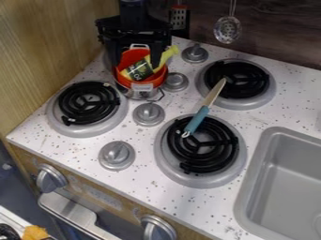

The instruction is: Turned the knife to left side

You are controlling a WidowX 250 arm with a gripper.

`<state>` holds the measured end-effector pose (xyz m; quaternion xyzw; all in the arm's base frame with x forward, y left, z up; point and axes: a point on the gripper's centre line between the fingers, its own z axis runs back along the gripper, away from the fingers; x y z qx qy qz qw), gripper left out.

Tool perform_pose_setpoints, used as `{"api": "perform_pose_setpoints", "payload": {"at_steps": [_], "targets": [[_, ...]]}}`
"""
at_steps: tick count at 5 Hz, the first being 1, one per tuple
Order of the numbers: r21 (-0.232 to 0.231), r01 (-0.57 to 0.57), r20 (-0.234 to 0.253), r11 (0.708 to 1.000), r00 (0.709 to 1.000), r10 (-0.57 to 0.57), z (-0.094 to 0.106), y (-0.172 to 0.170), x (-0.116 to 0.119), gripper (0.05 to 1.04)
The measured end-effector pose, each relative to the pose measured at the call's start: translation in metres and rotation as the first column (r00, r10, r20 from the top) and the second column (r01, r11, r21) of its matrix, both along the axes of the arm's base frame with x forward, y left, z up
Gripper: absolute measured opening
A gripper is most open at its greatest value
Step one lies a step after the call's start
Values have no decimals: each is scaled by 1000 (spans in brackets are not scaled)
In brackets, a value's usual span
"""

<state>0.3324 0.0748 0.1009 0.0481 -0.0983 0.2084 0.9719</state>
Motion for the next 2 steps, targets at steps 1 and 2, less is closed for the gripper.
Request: {"api": "perform_pose_setpoints", "payload": {"at_steps": [1, 2], "targets": [[-5, -8, -28, 1000, 1000, 8, -10, 0, -2, 1001], [19, -97, -18, 995, 995, 97, -17, 6, 1, 1001]]}}
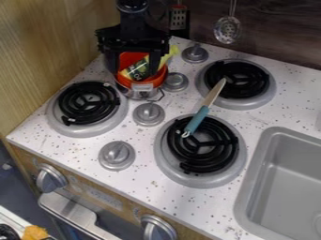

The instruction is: Turned the knife to left side

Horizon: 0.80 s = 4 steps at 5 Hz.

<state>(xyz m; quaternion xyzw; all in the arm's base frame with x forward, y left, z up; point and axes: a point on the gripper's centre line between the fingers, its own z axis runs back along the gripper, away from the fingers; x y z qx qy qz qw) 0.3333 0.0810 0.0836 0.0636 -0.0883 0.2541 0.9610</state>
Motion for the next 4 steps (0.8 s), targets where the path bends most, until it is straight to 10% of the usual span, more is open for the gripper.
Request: {"api": "perform_pose_setpoints", "payload": {"at_steps": [2, 4], "targets": [[65, -37, 47, 997, 998, 34, 3, 11, 8, 1001], [14, 73, 30, 997, 997, -73, 6, -1, 2, 1001]]}}
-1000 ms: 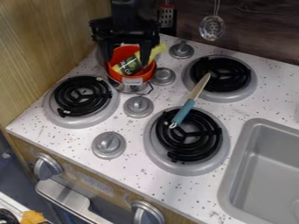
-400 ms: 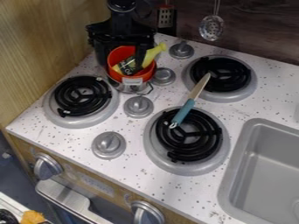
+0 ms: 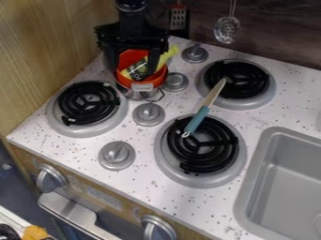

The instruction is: Turned the knife to left side

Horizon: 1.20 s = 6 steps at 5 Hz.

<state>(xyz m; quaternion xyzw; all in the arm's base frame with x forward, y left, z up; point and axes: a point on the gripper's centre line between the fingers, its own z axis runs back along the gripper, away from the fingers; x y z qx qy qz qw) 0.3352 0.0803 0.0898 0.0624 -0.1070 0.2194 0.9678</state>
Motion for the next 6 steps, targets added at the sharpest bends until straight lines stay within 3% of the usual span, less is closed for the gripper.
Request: {"api": "perform_pose_setpoints", "payload": {"at_steps": [1, 2, 3, 4, 5, 6], "targets": [[-43, 82, -53, 996, 995, -85, 4, -20, -5, 1001], [-42, 166, 34, 985, 986, -164, 22, -49, 1, 1000], [-66, 142, 50, 988, 989, -138, 19, -74, 0, 1001], [-43, 190, 50, 981, 981, -188, 18, -105, 17, 1001], [-55, 189, 55, 980, 981, -186, 7, -114, 21, 1001], [-7, 181, 61, 984, 982, -180, -4, -122, 28, 1001]]}}
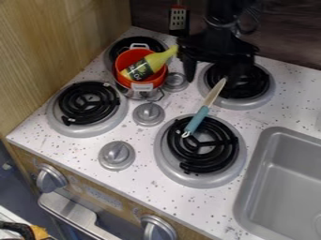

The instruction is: Turned the knife to left side

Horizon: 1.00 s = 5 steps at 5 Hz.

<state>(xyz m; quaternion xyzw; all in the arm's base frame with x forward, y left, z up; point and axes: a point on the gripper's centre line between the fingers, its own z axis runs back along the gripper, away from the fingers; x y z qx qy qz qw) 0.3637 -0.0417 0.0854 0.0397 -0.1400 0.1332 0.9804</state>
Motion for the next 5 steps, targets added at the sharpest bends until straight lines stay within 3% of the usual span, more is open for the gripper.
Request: {"api": "perform_pose_setpoints", "payload": {"at_steps": [3, 5], "targets": [[84, 103, -16, 991, 995, -102, -42, 2, 19, 1001], [54, 105, -2, 993, 994, -105, -61, 4, 25, 1000]]}}
